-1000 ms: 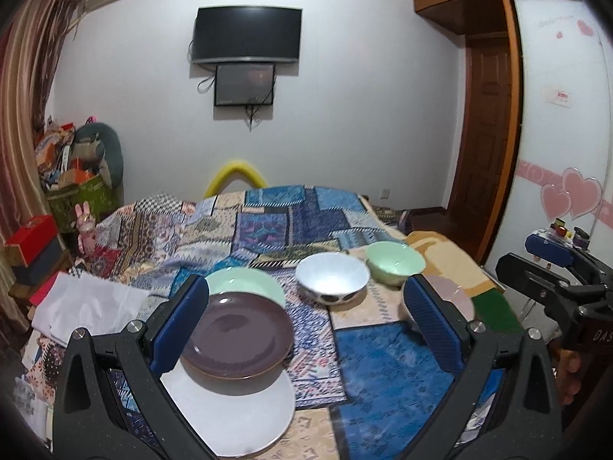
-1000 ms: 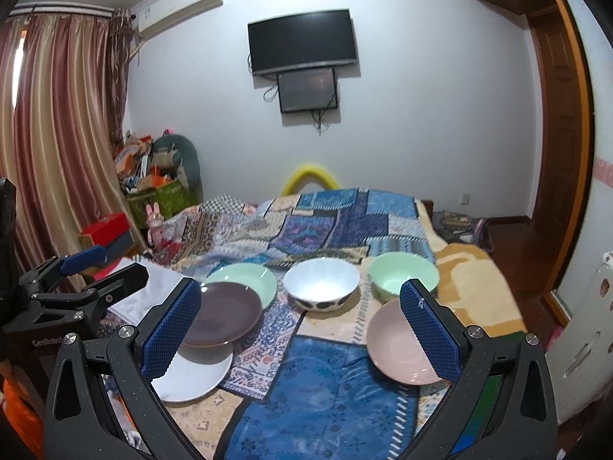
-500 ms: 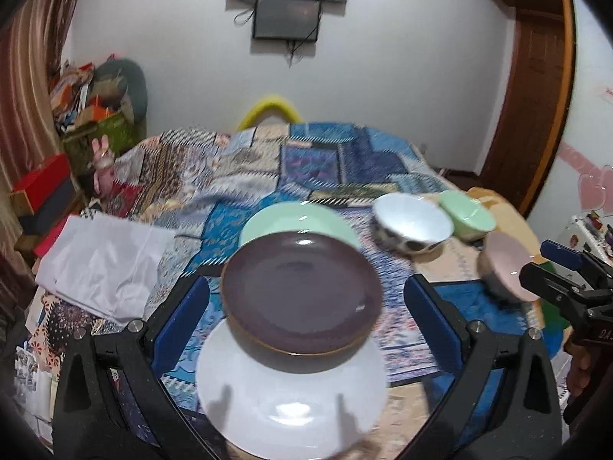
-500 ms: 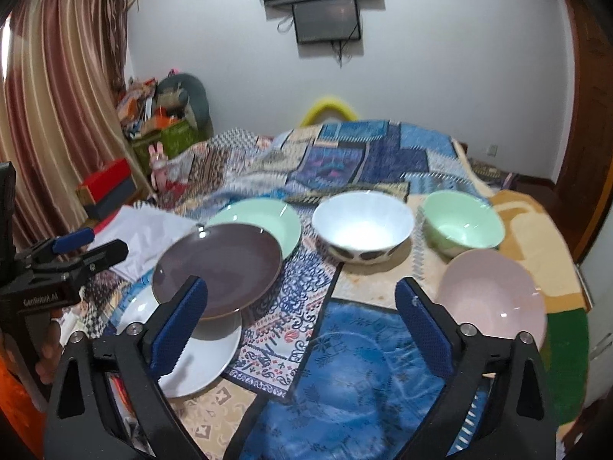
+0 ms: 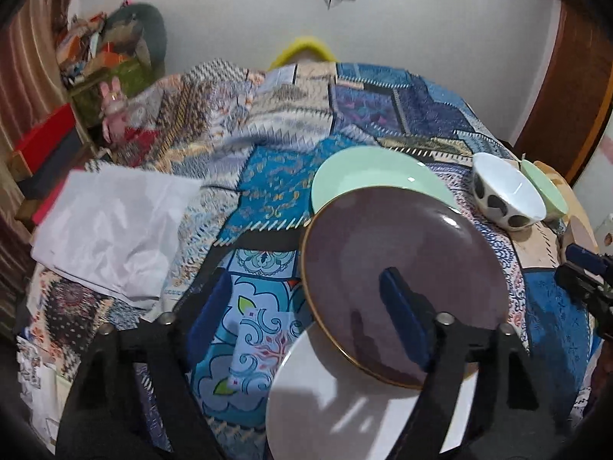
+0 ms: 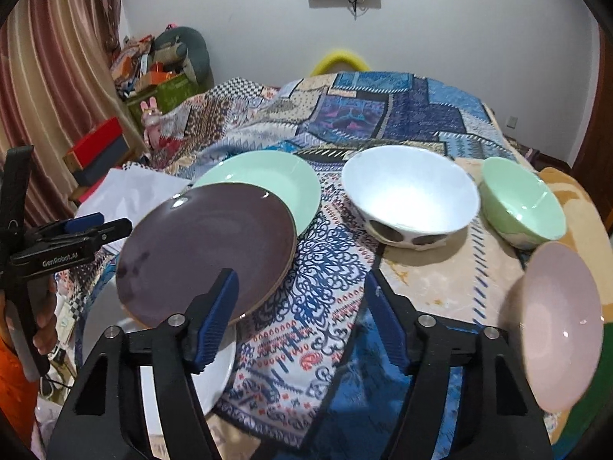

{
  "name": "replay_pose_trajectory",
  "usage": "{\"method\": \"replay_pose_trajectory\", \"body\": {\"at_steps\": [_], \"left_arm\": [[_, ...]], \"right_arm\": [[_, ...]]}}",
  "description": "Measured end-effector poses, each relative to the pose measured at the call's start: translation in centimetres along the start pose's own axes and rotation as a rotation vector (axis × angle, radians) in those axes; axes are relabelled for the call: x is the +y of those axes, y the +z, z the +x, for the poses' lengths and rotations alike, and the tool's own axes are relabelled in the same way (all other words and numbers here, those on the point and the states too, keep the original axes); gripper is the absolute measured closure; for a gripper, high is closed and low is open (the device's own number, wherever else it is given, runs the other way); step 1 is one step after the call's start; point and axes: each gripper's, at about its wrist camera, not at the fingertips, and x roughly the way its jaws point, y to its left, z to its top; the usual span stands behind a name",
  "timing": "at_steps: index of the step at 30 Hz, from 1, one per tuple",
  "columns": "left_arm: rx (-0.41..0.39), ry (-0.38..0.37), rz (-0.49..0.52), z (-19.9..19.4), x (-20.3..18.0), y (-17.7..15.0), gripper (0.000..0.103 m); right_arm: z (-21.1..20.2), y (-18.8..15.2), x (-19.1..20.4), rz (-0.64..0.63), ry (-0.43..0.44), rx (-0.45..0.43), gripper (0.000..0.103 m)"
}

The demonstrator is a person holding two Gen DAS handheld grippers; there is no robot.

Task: Organize plates and bowls
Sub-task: 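Move both grippers to the dark purple plate rim and close them, then lift the dark purple plate with both grippers toward the pink bowl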

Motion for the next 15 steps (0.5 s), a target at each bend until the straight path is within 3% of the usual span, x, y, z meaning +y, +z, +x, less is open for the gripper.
{"method": "replay_pose_trajectory", "body": {"at_steps": [2, 6, 8, 15], "left_arm": [[0.020, -0.004, -0.013, 1.1, 0.6, 0.3, 0.038], [0.031, -0.012, -0.019, 2.3, 1.2, 0.5, 0.044], [0.046, -0.029, -0.022, 3.0, 1.3, 0.7, 0.054], [0.093, -0.081, -0.020, 4.7, 1.5, 0.9, 0.066]], "right_arm": [[1.1, 0.1, 0.2, 0.003, 0.007, 0.021, 0.043], [2.7, 0.2, 0.3, 0.015, 0.035, 0.061, 0.053], [3.4, 0.3, 0.2, 0.021, 0.047, 0.081, 0.056], [5.2, 0.5, 0.6, 0.043, 0.069, 0.112, 0.066]]}}
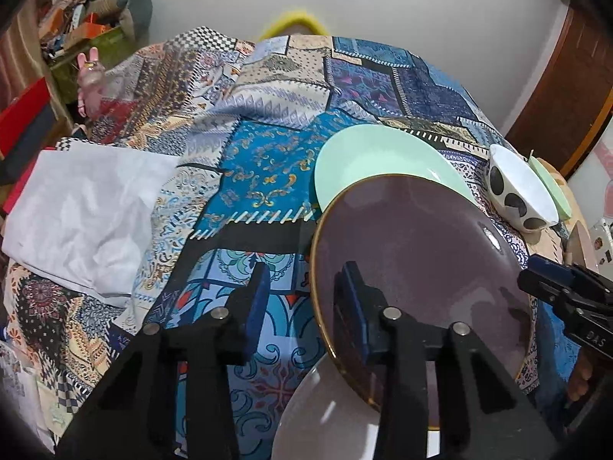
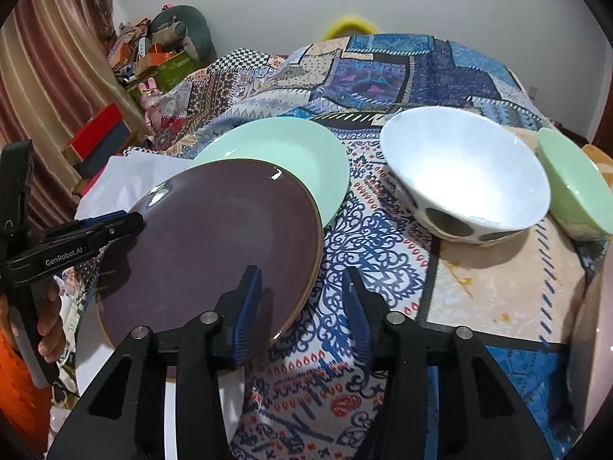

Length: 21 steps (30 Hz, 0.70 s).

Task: Organize plates and bowls
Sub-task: 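Lift the dark purple plate with both grippers toward the pink bowl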

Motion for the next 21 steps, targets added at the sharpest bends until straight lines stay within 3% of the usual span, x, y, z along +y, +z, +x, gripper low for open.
{"method": "replay_pose_trajectory", "body": {"at_steps": [8, 21], "left_arm": [[0.024, -0.051, 0.021, 0.5, -0.4, 0.2, 0.074], [0.069, -0.070, 0.050, 0.5, -1.0, 0.4, 0.076]], "right_arm": [[1.2, 0.0, -0.4, 0.035, 0.046, 0.041, 0.078], [1.3, 0.2, -0.4, 0.029, 0.070, 0.046, 0.079]]}}
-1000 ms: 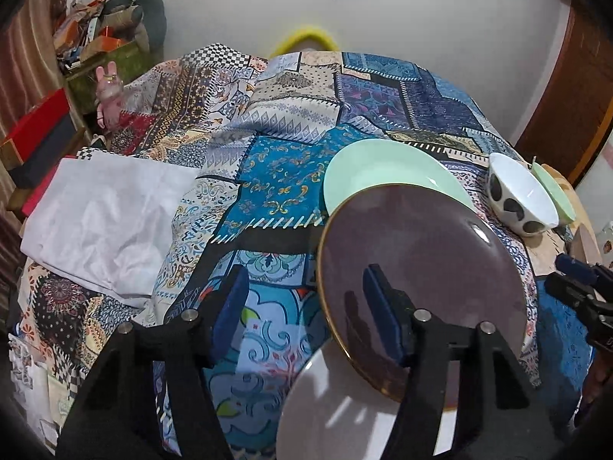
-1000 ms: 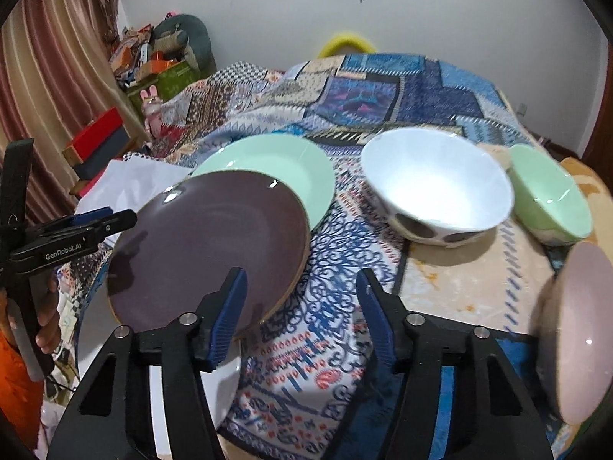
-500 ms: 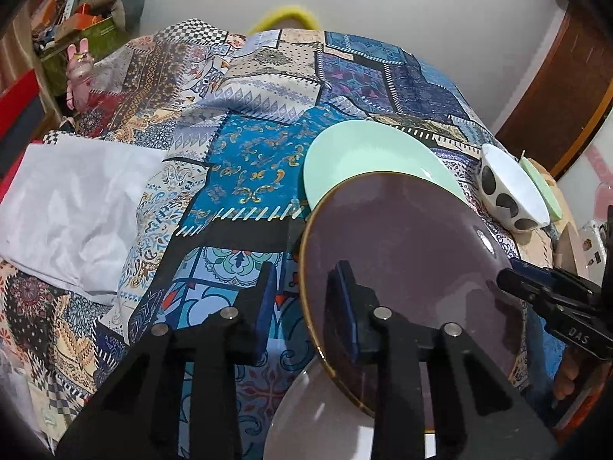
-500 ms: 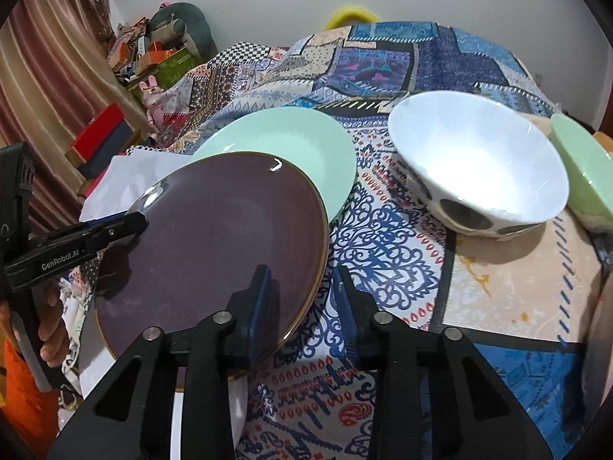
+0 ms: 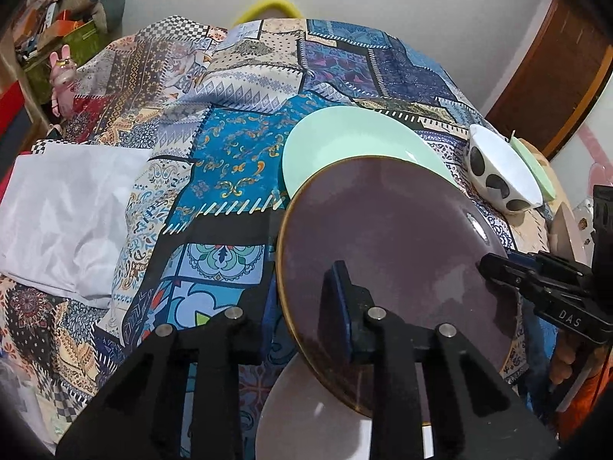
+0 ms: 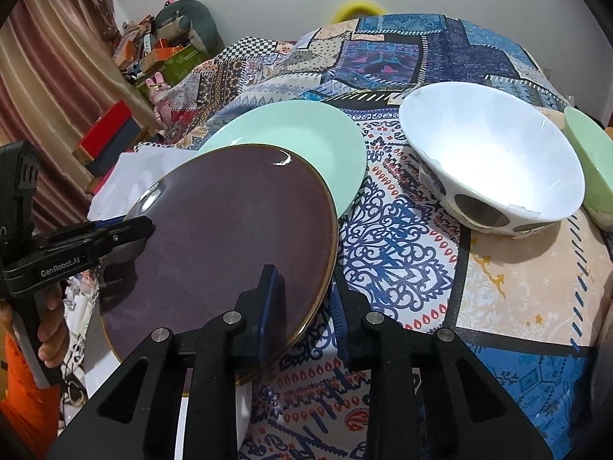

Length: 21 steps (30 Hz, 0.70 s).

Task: Organize plates and bowls
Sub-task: 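Lift the dark purple plate with both grippers toward the pink bowl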

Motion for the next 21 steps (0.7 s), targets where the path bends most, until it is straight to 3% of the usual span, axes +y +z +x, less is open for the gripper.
{"method": "replay_pose_trajectory", "body": {"at_steps": [12, 21], "left_arm": [[0.010, 0.000, -0.033, -1.2, -1.5, -1.1, 0.076], [-0.003, -0.012, -0.004, -3.0, -4.1, -1.7, 0.076]], "right_arm": [[-1.4, -0.8, -1.2, 0.041, 0.013, -0.003, 0.079], [-3.8, -1.7, -2.1, 0.064, 0.007, -0.030, 0.079]]}}
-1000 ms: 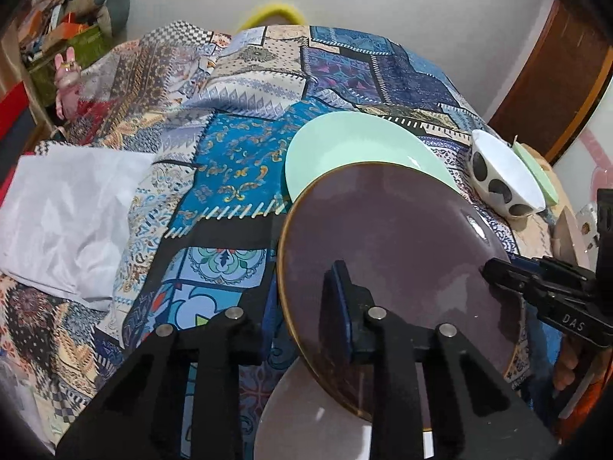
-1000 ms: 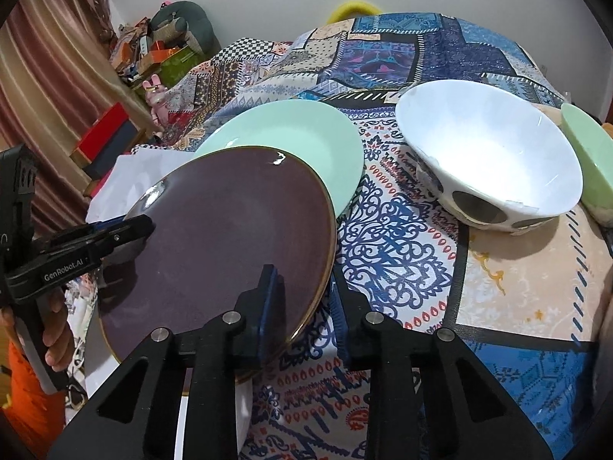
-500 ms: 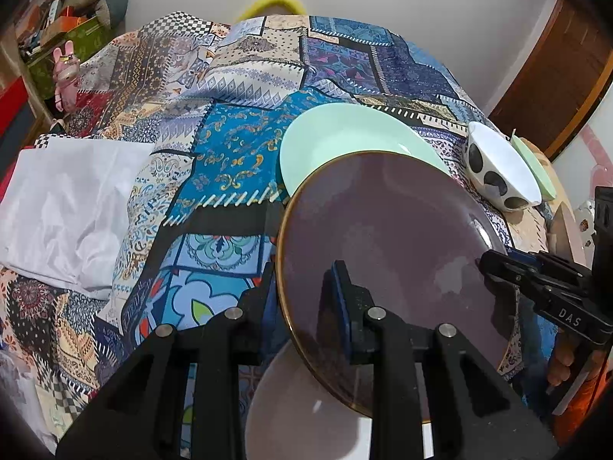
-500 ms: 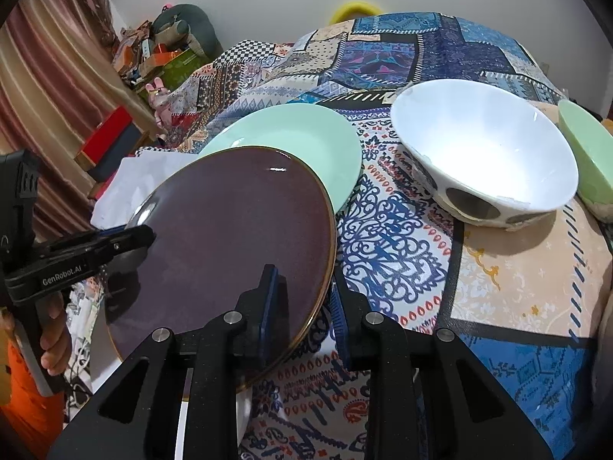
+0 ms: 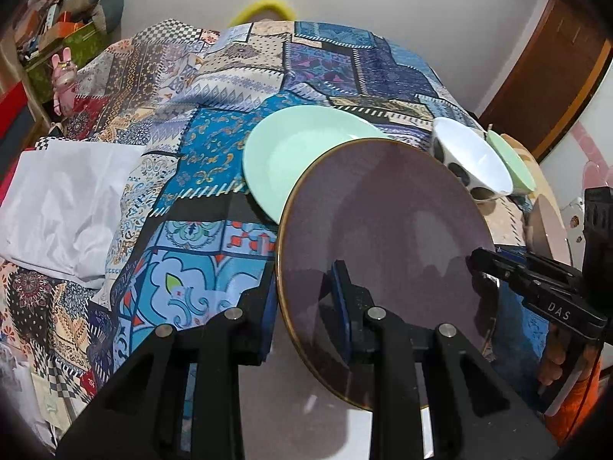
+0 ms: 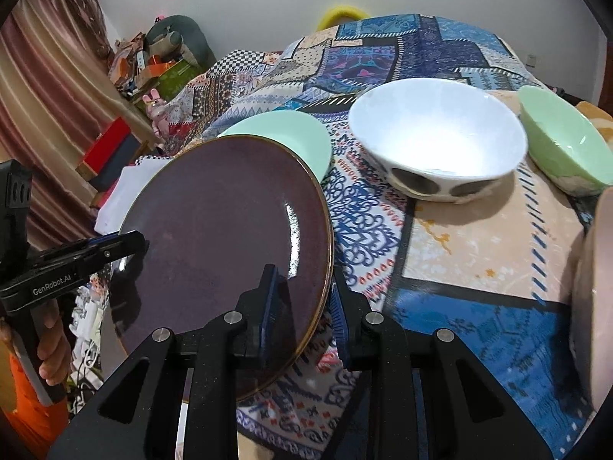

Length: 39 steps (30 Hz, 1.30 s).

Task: Organize plates and bowls
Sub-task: 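Lift the dark purple plate with both grippers toward the pink bowl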

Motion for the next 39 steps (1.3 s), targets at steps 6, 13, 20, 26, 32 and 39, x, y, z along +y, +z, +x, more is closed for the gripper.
{"method": "replay_pose_trajectory", "body": {"at_steps": [6, 13, 20, 26, 32, 39], "left_arm": [[-0.014, -0.012, 0.016, -1.4, -2.2, -0.4, 0.076], [-0.018, -0.023, 0.037, -2.5, -5.0, -0.9, 0.076], [-0.012, -0.024, 0.073, -3.2, -8.3, -1.7, 0.076], [0.011, -0.028, 0.088, -2.9, -10.7, -2.5, 0.076], [0.046, -0.033, 0.089, -2.0, -12.5, -3.4, 0.076], [0.091, -0.040, 0.100, -0.4, -14.1, -4.1, 0.076]], "right_arm": [[-2.1, -0.5, -0.6, 0.005, -0.011, -0.023, 0.079], [-4.7, -1.5, -1.9, 0.016, -0.021, -0.049, 0.079], [-6.8, -2.6, -3.5, 0.031, -0.039, -0.067, 0.079], [-8.0, -3.8, -4.9, 0.053, -0.046, -0.080, 0.079], [-8.7, -4.8, -6.5, 0.078, -0.052, -0.079, 0.079], [-8.5, -5.9, -8.0, 0.095, -0.066, -0.058, 0.079]]}}
